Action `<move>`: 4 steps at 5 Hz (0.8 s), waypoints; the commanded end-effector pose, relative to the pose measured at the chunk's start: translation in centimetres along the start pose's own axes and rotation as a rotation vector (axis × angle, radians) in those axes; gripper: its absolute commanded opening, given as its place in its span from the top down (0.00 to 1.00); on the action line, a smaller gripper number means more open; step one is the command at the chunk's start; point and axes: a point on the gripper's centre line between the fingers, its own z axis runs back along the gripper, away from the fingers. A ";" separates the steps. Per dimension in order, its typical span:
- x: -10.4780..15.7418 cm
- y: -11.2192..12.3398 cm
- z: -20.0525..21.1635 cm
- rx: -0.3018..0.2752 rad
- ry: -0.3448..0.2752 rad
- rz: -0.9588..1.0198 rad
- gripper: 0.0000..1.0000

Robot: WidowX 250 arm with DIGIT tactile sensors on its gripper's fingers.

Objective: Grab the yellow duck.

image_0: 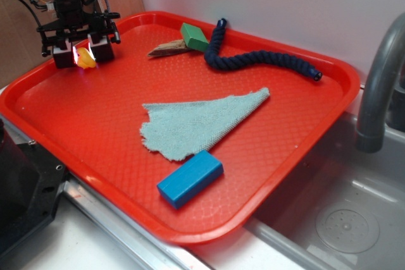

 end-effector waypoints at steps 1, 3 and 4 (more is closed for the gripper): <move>-5.0 0.0 9.7 -0.156 0.015 -0.351 1.00; -11.4 0.2 18.7 -0.176 0.037 -0.706 1.00; -13.4 -0.6 20.4 -0.198 0.024 -0.901 1.00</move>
